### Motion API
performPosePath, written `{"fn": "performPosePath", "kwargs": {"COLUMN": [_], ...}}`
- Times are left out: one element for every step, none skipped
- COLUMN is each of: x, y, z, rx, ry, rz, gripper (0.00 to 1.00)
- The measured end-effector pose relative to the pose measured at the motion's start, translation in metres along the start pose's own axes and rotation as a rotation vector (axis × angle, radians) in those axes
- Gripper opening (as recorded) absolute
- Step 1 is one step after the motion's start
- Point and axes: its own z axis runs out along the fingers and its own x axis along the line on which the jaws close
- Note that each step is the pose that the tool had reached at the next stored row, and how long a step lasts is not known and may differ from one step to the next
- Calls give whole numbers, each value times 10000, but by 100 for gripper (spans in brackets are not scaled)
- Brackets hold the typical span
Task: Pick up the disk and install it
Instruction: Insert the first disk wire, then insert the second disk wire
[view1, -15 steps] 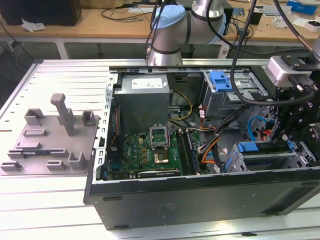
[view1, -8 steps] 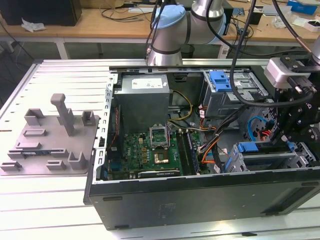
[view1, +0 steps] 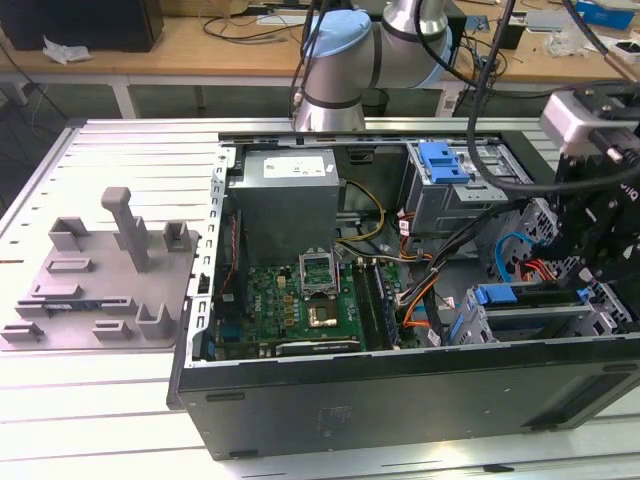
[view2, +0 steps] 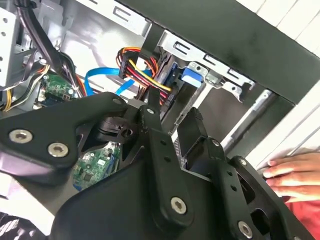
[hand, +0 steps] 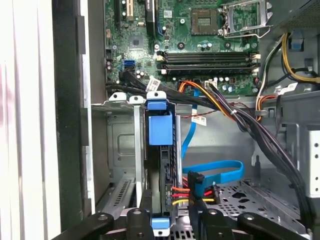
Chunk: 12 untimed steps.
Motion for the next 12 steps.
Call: {"fn": "performPosePath", "kwargs": {"x": [0,0,-1,-1,-2,-2,-1,-1,-2,-2,-2,-2], "y": [0,0,-3,-6,-10,-15,-18,-18,-18,-18,-18,-18], "z": [-46,-98,-135,-155,-180,-199,-205,-206,-207,-206,-206,-206], "rx": [-1,0,0,1,0,1,0,1,1,0,1,1], "ry": [1,7,14,15,21,28,31,42,44,43,43,43], "rz": [0,0,-1,-2,-2,-1,0,1,1,-2,-2,-3], "gripper": [42,42,42,42,42,42,42,42,42,42,42,42]}}
